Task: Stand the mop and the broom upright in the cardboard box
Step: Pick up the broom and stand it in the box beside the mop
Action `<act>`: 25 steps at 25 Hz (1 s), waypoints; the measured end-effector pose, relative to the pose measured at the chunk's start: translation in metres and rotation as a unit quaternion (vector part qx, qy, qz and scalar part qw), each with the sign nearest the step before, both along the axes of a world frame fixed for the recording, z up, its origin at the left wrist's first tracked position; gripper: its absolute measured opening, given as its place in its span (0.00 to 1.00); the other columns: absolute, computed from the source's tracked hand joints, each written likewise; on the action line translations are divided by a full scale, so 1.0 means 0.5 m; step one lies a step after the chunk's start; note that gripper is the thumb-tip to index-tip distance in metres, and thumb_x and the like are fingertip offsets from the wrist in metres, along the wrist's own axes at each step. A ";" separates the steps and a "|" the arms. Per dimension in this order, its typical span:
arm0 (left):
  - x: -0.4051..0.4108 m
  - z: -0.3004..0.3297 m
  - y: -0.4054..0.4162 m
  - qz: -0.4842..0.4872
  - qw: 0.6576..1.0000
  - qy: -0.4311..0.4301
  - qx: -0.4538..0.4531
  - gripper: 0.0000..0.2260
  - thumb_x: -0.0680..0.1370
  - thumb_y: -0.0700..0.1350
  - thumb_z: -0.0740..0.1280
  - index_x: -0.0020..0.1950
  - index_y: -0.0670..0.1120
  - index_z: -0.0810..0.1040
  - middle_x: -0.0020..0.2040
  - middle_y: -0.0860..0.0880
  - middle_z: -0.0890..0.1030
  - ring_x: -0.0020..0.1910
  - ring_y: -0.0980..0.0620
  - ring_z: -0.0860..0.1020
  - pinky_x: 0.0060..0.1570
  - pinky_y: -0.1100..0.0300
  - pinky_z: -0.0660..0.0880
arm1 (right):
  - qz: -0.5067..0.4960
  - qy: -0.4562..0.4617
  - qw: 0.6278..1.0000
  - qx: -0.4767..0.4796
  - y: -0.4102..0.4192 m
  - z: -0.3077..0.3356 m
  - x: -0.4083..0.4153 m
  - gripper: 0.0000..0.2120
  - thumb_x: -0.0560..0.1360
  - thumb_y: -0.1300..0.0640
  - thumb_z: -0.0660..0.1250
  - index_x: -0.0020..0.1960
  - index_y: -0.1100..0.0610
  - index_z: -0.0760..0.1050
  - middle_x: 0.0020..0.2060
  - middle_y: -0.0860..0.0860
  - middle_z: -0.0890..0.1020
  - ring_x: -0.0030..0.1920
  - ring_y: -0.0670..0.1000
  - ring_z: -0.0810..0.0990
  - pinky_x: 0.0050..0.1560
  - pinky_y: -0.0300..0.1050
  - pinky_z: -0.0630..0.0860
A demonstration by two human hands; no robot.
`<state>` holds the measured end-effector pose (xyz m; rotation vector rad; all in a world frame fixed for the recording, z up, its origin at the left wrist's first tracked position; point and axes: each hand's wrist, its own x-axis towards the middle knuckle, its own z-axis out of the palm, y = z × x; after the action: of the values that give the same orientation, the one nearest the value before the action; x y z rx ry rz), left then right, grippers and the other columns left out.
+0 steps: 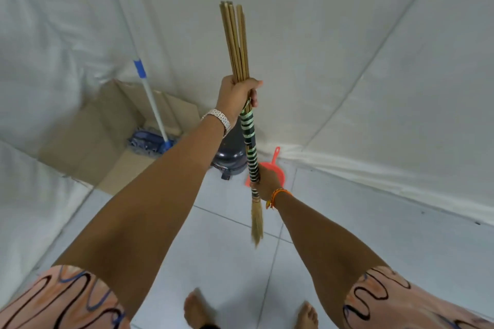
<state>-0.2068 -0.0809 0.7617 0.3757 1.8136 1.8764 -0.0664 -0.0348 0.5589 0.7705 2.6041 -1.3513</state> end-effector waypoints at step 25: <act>-0.775 0.155 -0.544 0.037 0.985 0.170 -0.004 0.18 0.83 0.58 0.59 0.52 0.43 0.74 0.32 0.50 0.82 0.28 0.54 0.78 0.36 0.60 0.79 | 0.094 0.082 0.990 -0.072 -0.526 0.089 -0.855 0.18 0.73 0.58 0.68 0.61 0.51 0.72 0.53 0.54 0.83 0.53 0.54 0.79 0.56 0.52 0.76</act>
<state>-0.5943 -0.3528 0.8394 0.6688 2.0778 1.9466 -0.4938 -0.2978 0.6034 0.3989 2.5813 -1.5836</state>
